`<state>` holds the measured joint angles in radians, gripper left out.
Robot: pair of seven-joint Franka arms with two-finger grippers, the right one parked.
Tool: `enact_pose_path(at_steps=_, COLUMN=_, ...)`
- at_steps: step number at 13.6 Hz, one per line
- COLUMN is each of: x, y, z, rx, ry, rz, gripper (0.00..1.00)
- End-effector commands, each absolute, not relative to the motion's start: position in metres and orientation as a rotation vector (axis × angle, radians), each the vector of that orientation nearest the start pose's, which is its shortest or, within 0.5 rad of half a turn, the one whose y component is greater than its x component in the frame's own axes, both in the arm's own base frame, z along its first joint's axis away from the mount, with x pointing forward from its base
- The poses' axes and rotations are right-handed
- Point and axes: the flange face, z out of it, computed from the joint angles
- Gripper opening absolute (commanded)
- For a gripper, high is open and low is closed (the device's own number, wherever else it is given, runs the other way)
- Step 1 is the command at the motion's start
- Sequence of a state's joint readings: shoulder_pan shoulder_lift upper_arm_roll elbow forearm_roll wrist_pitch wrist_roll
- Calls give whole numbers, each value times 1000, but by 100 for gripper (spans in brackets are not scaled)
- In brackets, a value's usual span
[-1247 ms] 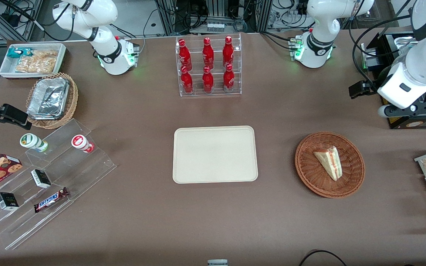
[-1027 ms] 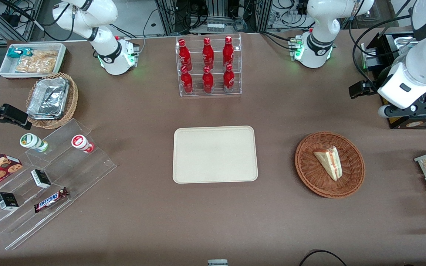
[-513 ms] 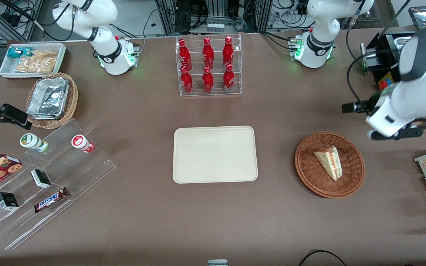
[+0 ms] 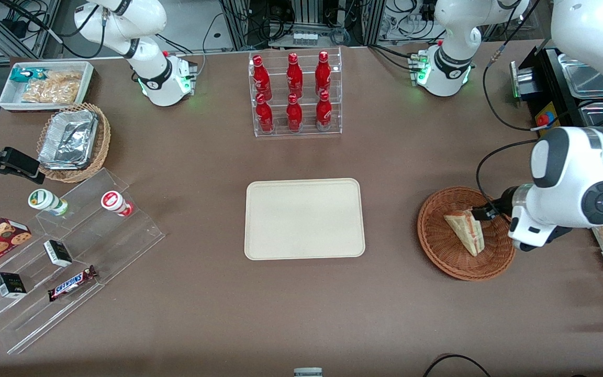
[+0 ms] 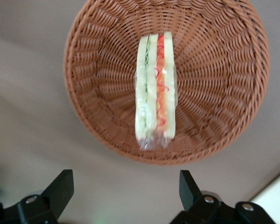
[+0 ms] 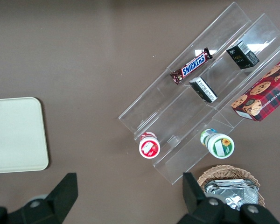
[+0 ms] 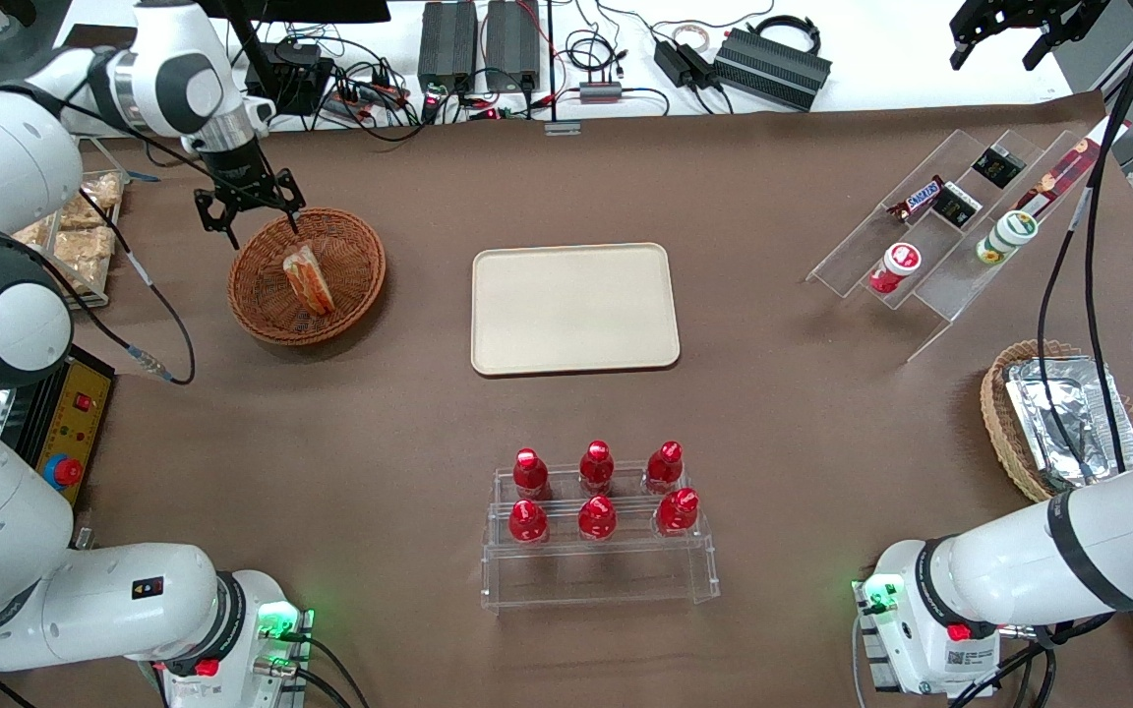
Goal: Place sandwich from basket to tray
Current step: 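Lower the open left gripper around the sandwich wedge in the basket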
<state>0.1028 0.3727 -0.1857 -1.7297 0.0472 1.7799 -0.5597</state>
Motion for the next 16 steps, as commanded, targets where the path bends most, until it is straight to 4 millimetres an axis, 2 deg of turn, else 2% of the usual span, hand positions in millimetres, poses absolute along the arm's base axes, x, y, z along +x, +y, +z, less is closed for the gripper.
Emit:
enact_pose_path(at_steps=1, x=602, y=-40, z=324, rx=-2936, ry=-738, rz=437, gripper=100)
enact_pose_path(at_steps=4, x=596, y=-34, z=295, rx=-2940, ry=-747, rz=428, gripper=100)
enact_pose_path(at_steps=8, x=600, y=-32, z=271, rx=-2950, ry=-760, rz=423, gripper=100)
enact_pose_path(at_steps=11, x=592, y=-34, z=249, rx=-2963, ry=-772, rz=401, gripper=100)
enact_pose_path(at_steps=13, x=593, y=-34, z=248, rx=-2959, ry=-783, rz=401, gripper=100)
enact_pose_path(at_steps=16, x=601, y=-33, z=262, rx=-2965, ry=-797, rz=378, gripper=100)
